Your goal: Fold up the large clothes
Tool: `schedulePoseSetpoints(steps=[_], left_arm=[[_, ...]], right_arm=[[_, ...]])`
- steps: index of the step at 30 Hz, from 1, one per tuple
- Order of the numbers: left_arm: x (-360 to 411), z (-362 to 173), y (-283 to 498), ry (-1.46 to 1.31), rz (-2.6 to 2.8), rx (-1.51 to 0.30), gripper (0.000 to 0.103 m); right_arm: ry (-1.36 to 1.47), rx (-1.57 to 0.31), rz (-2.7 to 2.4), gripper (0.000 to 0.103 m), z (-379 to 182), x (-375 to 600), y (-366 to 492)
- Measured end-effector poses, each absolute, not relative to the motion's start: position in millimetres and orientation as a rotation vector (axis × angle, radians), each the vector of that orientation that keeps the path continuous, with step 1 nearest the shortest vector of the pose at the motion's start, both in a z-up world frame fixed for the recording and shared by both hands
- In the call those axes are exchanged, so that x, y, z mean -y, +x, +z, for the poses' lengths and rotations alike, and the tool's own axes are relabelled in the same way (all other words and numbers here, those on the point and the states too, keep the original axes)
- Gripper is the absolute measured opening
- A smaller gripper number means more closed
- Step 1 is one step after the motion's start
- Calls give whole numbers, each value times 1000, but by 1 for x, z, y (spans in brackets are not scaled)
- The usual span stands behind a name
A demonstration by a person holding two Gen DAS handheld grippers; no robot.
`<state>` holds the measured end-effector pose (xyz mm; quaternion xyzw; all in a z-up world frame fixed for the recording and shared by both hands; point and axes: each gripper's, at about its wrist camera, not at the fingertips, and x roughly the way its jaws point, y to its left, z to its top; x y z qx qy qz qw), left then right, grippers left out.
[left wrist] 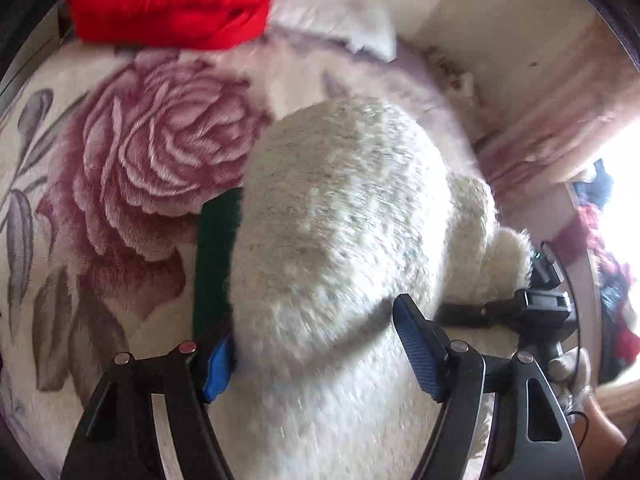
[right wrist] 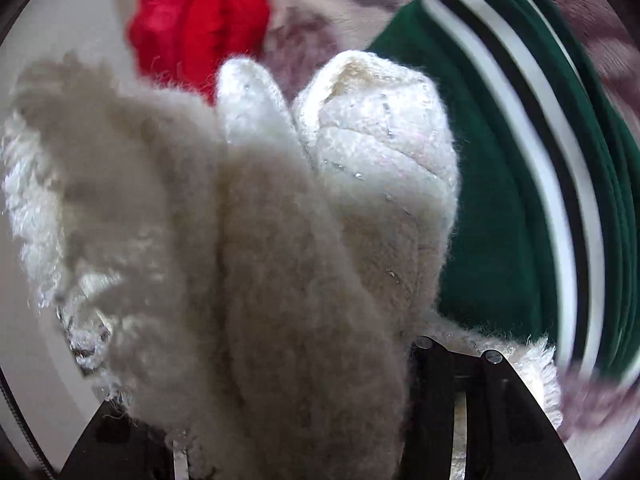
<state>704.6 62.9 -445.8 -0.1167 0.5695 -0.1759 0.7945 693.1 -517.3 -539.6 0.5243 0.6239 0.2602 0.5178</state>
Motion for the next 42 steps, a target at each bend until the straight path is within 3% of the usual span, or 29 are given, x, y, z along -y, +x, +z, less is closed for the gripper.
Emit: schedulePoseSetpoints(steps=[4,7,8,9,13,15,16,20,30,42], left_arm=[[-55,-486,719,-149,-339,-1256,68],[-59,-484,719,-163,-355,-1259,69],[-61,-482,717,-161,-359,-1262,69],[-62,-478,714,-160,-362,-1258,69],[-66,-453,704,-135,-304,-1211,71],[-66,-444,696,-99,-260,-1178,81],[-66,-439,690,-73,-227,-1159,94],[-67,-424,664,-36,-141,-1097,97],[-53,-343,559,-2,-116,-1018,100],[-58,-174,408,1,-109,-884,101]], right_arm=[[1268,-1604,578,53,-595,518,728],[1160,-1635,634,61,-589,517,743],[1133,-1656,617,69,-586,517,744],[1074,-1679,588,77,-579,518,744],[814,-1625,435,85,-523,526,739],[635,-1544,320,89,-483,545,742],[543,-1514,251,89,-467,547,734],[261,-1403,-22,103,-420,536,677],[-8,-1204,-248,103,-329,494,541],[-26,-1019,-270,103,-100,459,381]])
